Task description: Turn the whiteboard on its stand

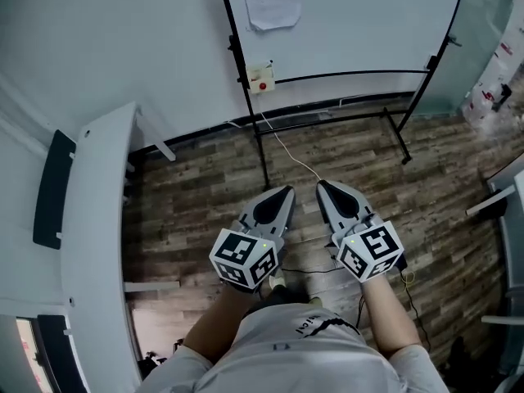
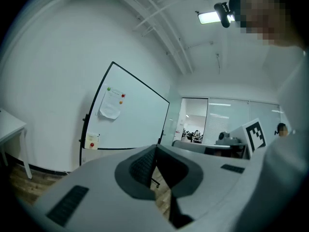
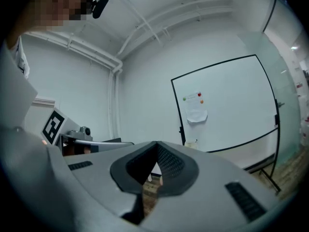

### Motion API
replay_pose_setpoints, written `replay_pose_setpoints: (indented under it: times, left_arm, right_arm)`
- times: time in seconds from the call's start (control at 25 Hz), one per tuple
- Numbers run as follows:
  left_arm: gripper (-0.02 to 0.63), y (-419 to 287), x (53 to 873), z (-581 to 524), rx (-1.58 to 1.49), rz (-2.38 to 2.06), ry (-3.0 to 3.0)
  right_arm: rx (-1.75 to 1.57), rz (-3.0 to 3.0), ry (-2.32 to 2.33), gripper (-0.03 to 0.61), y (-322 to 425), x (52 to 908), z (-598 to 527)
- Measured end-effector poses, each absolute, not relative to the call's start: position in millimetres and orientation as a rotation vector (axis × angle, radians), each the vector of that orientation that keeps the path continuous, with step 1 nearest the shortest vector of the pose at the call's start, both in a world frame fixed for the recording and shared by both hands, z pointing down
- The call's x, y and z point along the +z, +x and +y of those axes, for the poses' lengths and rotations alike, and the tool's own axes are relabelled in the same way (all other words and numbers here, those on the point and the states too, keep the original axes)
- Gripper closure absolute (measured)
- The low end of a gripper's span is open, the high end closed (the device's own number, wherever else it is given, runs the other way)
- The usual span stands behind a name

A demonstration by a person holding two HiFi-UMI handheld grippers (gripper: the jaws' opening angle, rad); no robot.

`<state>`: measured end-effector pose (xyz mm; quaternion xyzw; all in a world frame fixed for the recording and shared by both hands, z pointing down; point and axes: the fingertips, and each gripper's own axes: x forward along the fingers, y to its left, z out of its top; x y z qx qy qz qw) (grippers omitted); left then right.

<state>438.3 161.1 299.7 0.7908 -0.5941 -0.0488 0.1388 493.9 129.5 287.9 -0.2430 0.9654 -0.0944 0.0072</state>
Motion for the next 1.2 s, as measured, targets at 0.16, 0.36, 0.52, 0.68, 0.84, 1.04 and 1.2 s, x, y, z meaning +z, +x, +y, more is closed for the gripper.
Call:
replay_pose_setpoints:
  times: [0.16, 0.36, 0.52, 0.68, 0.84, 1.04, 1.2]
  left_arm:
    - [0.603, 394, 303, 138, -0.112, -1.702, 2.333]
    - [0.603, 343, 316, 116, -0.084, -1.681, 2.365]
    - [0.603, 312, 329, 105, -0.079, -1.681, 2.347]
    - [0.603, 287, 333, 87, -0.089, -1.706, 2.333]
    - [0.603, 258, 342, 56, -0.085, -1.736, 2.294]
    - [0.603, 216, 348, 7, -0.033, -1.794, 2.261]
    - [0.603, 190, 355, -46, 0.011, -1.805, 2.261]
  right_arm:
    - [-0.303, 3.008, -0.778, 0.572, 444, 290, 111]
    - [-0.349, 3.000, -0.794, 0.572, 394, 299, 91]
    - [-0.395, 3.008, -0.768, 0.571, 363, 308, 80]
    - [-0.417, 3.006, -0.736, 0.572, 336, 311, 56]
    - [-0.425, 3.005, -0.688, 0.572, 303, 317, 21]
    - [-0.439, 2.996, -0.626, 0.572, 261, 322, -30]
    - [-0.458, 2.993, -0.603, 0.572, 235, 326, -84]
